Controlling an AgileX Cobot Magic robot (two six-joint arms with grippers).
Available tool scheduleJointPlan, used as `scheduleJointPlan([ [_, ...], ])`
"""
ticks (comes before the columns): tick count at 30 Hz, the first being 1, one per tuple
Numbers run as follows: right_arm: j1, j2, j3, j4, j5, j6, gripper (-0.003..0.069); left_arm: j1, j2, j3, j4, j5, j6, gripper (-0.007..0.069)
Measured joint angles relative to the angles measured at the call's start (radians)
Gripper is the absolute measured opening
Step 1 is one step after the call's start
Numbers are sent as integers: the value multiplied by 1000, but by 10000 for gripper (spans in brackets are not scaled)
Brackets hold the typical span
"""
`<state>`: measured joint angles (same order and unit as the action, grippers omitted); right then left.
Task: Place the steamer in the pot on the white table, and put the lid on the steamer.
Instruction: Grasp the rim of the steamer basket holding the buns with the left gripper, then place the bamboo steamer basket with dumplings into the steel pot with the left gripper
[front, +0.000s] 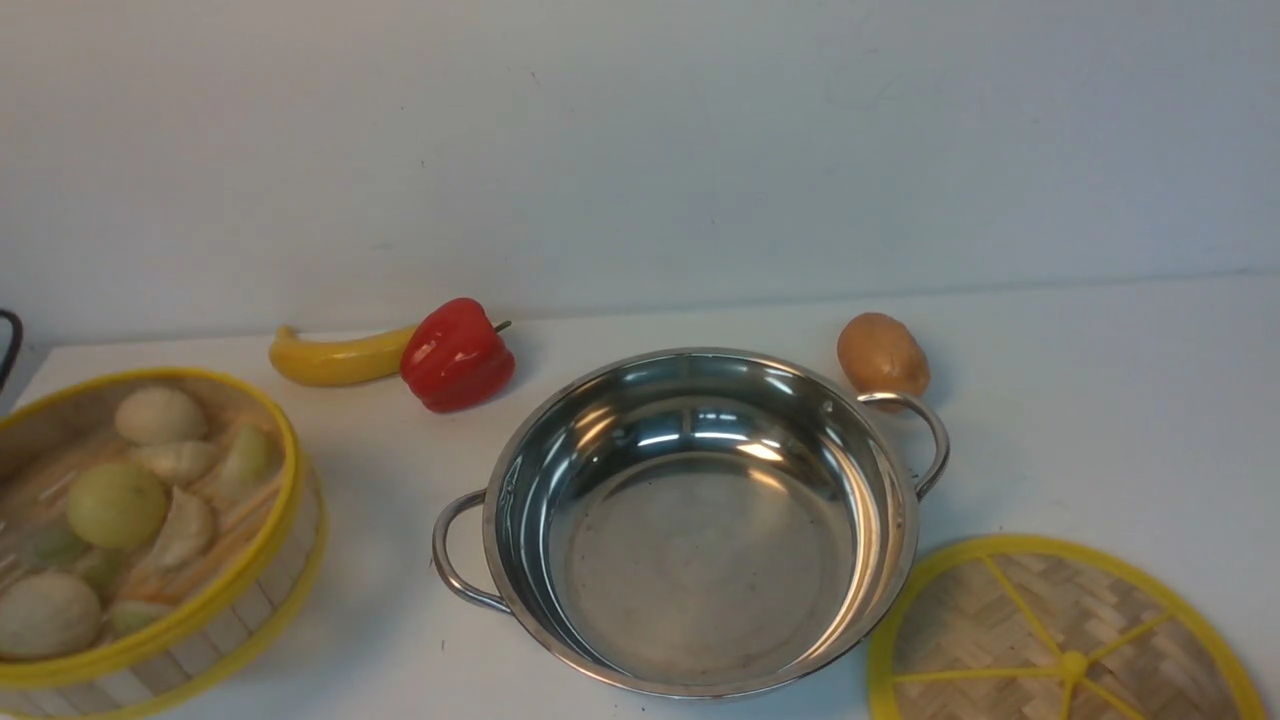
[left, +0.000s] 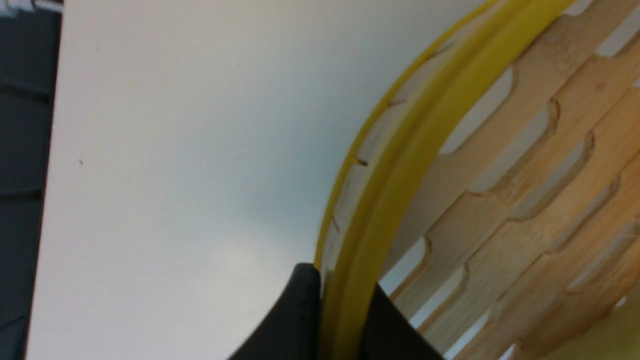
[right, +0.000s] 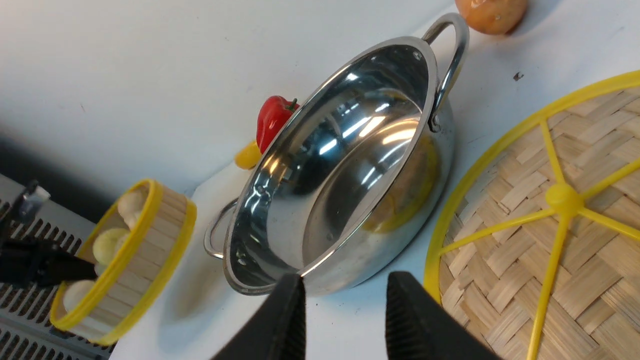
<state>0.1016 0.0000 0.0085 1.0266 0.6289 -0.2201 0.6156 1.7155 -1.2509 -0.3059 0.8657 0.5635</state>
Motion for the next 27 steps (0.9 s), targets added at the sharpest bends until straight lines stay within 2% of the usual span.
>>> scheduleJointPlan([
  [5, 0, 0, 0, 0, 4, -2, 242, -86, -3, -117, -30, 145, -38, 37],
  [9, 0, 0, 0, 0, 6, -2, 242, -235, -3, -204, 18, 212, -114, 37],
  [10, 0, 0, 0, 0, 9, -2, 242, -299, -3, -232, 41, 224, -148, 37],
  [15, 0, 0, 0, -1, 21, -2, 242, -517, 24, -301, 93, 234, -223, 37],
  [21, 0, 0, 0, -1, 53, -2, 242, -764, 166, -412, 95, 235, -300, 37],
  [27, 0, 0, 0, -1, 58, -2, 242, -872, 324, -553, 106, 235, -342, 37],
])
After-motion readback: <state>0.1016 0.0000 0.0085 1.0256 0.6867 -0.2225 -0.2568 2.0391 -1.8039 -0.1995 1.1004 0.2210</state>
